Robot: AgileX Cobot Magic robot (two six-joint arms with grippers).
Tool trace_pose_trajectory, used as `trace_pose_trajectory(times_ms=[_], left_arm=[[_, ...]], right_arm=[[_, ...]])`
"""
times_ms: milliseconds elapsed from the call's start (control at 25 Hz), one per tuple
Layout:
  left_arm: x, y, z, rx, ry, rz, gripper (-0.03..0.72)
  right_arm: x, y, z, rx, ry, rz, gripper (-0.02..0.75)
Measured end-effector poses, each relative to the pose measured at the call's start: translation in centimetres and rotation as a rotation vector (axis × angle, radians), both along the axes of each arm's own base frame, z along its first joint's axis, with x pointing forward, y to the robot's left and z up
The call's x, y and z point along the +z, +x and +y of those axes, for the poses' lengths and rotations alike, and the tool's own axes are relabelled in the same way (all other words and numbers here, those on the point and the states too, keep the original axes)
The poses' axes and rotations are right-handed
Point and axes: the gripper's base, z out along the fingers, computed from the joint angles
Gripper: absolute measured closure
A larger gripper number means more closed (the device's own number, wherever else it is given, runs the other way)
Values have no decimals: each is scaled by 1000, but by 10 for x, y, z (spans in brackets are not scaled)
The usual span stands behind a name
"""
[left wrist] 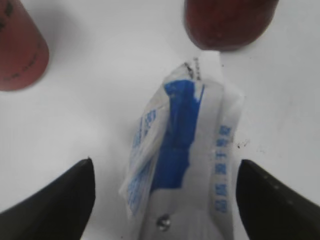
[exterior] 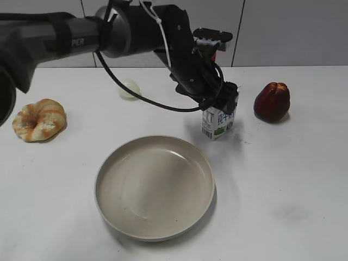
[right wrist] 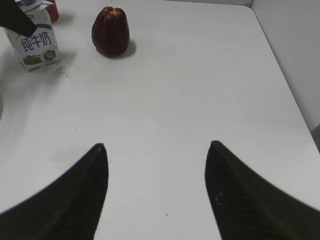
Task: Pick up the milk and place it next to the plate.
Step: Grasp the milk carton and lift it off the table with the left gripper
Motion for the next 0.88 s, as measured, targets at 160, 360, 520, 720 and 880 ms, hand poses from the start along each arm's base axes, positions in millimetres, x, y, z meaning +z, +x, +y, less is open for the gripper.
trace_pose_trajectory(times_ms=[160,360,520,720,880], left_arm=[[-12,2,-1,3,13,4,96],[-10,5,-2,19,-11,-32,247],[-10,5,-4,21,-18,-42,376],[-10,5,-4,19,-17,-44,387],[-10,5,-4,19,-17,-44,388]], right_arm=[[0,0,0,0,0,0,272],[0,0,0,0,0,0,272],[0,0,0,0,0,0,272],[0,0,0,0,0,0,272],[0,0,0,0,0,0,272]])
